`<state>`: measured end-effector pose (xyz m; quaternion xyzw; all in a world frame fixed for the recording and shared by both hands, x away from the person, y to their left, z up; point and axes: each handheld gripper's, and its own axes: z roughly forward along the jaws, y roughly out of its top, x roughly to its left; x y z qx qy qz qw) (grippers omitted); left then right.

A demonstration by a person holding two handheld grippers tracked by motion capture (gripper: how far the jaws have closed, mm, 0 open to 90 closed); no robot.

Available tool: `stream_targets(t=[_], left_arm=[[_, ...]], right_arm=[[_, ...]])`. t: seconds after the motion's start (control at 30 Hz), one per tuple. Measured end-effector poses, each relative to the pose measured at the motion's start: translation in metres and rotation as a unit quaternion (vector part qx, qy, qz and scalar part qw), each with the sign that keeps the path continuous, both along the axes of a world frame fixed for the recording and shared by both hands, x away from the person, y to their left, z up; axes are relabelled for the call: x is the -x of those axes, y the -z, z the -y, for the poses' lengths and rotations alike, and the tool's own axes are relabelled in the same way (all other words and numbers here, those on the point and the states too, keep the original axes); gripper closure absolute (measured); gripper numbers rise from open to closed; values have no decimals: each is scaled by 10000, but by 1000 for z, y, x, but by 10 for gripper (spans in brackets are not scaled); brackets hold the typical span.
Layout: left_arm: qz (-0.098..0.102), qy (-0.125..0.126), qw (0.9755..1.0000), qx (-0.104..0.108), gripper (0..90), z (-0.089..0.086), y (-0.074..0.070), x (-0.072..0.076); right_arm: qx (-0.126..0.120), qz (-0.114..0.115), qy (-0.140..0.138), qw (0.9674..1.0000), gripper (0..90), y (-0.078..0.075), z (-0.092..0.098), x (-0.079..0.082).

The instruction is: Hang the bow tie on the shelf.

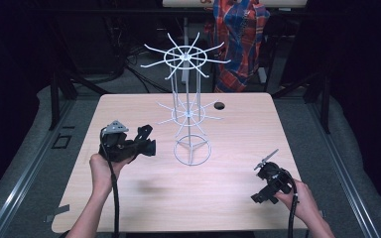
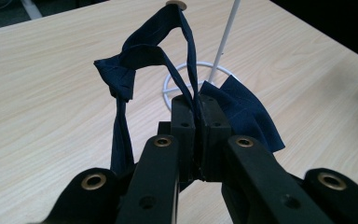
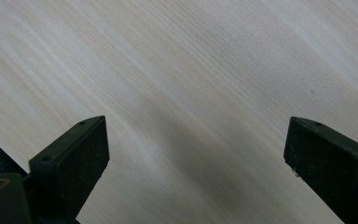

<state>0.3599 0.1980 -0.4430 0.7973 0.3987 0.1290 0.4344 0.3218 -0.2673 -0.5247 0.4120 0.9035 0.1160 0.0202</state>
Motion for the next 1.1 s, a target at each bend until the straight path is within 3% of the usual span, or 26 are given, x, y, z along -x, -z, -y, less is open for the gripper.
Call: stream_targets(t=[0.3, 0.43, 0.83, 1.1], left_arm=[[101, -10, 9995, 315, 864, -4, -7, 3], [180, -6, 9990, 398, 864, -2, -9, 4], [462, -63, 9976, 504, 863, 8, -16, 4], [439, 26, 9979, 474, 863, 13, -16, 3]], right_arm=[[-81, -6, 37, 10000, 65, 1, -1, 0], [14, -19, -9, 10000, 65, 0, 0, 0], [32, -12, -15, 10000, 65, -1, 1, 1], [33, -10, -13, 10000, 65, -1, 1, 1]])
